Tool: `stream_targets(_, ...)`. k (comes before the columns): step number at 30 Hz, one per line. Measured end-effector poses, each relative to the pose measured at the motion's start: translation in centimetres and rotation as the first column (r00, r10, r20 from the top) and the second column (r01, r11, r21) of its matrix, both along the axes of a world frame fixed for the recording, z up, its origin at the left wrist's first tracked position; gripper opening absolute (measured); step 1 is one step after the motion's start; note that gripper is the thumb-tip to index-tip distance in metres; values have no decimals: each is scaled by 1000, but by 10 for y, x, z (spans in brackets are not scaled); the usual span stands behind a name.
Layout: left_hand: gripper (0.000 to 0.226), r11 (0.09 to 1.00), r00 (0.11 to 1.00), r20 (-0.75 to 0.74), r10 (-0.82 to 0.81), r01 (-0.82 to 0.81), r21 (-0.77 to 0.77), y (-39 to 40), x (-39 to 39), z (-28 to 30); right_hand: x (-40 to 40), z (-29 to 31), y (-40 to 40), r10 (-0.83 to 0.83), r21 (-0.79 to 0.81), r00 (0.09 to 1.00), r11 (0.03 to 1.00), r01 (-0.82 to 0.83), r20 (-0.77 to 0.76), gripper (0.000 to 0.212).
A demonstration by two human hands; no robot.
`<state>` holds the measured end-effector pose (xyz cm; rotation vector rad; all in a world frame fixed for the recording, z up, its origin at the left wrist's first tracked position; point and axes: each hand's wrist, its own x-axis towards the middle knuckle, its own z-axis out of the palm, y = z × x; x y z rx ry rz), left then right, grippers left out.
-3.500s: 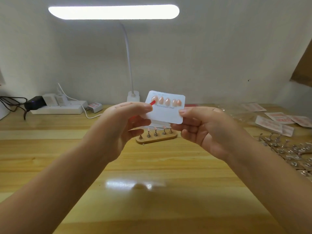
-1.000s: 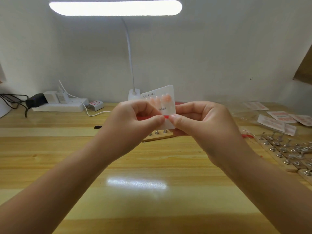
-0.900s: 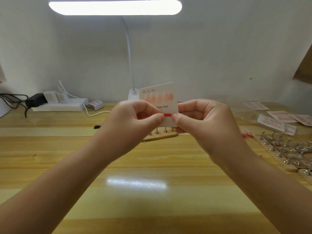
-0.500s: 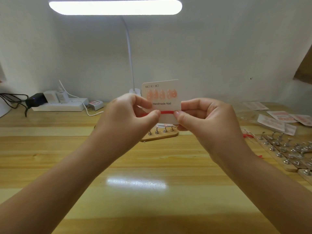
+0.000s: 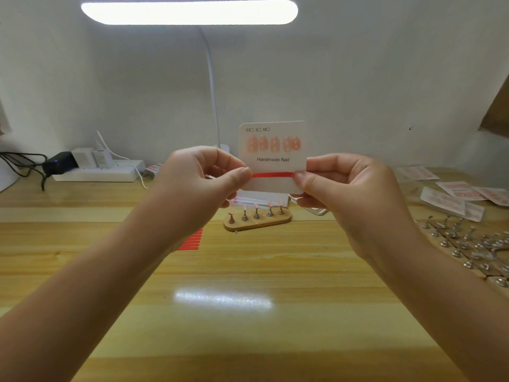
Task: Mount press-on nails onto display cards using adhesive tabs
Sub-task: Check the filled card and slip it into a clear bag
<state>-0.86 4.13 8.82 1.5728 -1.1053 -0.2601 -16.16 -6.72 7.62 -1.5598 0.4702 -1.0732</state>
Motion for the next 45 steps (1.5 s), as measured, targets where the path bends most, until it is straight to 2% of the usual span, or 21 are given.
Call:
stream_targets(9, 6, 999, 993, -114, -12, 8, -38, 1, 3, 4, -2, 3, 2, 72, 115, 997, 991, -75, 23, 14)
stream_targets(15, 52, 999, 981, -189, -35, 29, -35, 5, 10, 14, -3, 7, 2, 113, 189, 993, 975, -119, 39, 12)
stream_targets(18, 50, 992, 978, -190, -83, 63, -107, 10, 10, 20, -4, 8, 2, 123, 220, 990, 966, -136, 71, 12)
stream_targets(19, 44, 989, 987, -146, -73, 53, -138, 11, 8, 21, -3, 8, 2, 121, 215, 989, 967, -136, 81, 12)
stream_targets(21, 30, 980, 999, 44, 10, -2, -198, 15, 3, 21, -4, 9, 3, 106, 204, 987, 970, -128, 117, 14)
stream_targets(24, 32, 962, 951, 290, 111, -30, -272, 19, -7, 19, -6, 12, 2, 57, 188, 984, 978, -89, 169, 22)
stream_targets(27, 31, 959, 924, 361, 126, -20, -284, 20, -11, 16, -8, 12, 2, 4, 79, 994, 997, -13, 112, 13)
stream_targets(29, 31, 962, 925, 351, 148, -52, -268, 17, -8, 14, -8, 12, 3, -45, -38, 998, 998, 47, 50, 12)
stream_targets(31, 32, 968, 937, 316, 152, -77, -239, 13, -3, 11, -8, 11, 4, -59, -83, 998, 995, 61, 22, 13)
stream_targets(38, 38, 990, 994, 110, 3, 12, -140, -1, 15, -4, -5, 3, 0, -52, -36, 997, 998, 51, -49, 14)
stream_targets(45, 38, 991, 997, 72, -28, 37, -132, -6, 20, -11, -3, 4, -2, 6, 92, 1000, 996, -4, -20, 13)
